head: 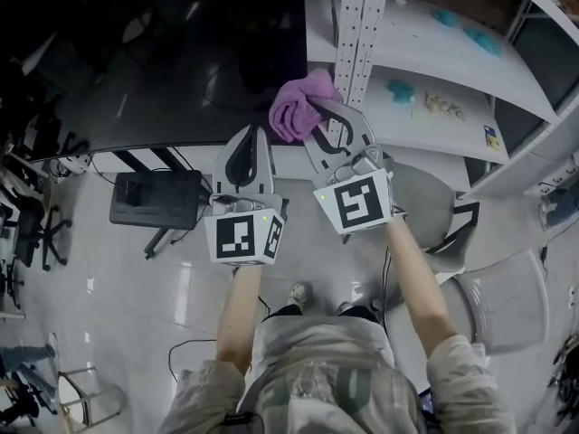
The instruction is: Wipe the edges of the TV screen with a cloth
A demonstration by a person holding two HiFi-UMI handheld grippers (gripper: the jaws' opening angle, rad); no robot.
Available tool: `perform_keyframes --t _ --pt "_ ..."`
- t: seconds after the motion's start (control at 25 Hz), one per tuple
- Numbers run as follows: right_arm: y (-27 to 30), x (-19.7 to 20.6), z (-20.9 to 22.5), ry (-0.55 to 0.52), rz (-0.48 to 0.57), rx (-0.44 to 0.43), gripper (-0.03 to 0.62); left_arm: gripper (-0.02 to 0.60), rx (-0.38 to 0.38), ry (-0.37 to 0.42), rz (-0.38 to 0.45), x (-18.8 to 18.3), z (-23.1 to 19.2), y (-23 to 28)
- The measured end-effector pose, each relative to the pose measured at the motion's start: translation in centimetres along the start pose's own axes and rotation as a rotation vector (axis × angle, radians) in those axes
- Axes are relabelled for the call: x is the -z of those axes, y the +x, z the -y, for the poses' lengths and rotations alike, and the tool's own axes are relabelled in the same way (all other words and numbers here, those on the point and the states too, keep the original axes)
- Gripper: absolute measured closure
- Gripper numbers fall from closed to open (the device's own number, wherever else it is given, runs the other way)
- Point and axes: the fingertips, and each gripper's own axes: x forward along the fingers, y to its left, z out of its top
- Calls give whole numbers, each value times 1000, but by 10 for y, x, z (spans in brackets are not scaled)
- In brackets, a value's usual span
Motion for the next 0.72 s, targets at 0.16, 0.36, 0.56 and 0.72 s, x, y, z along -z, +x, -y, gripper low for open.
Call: perform_keyframes --t 0.16,0.36,0.56,0.72 --pt "-4 37 -24 142 -51 -14 531 566 46 27 -47 24 2 -12" --pt "-11 84 -58 251 -151 -12 531 566 61 -4 -101 51 -3 -20" --pt "-13 109 -76 366 -201 12 531 566 86 -27 -116 67 -10 -18" --pt "-13 131 -84 437 -242 66 531 566 112 -67 -144 83 -16 -15"
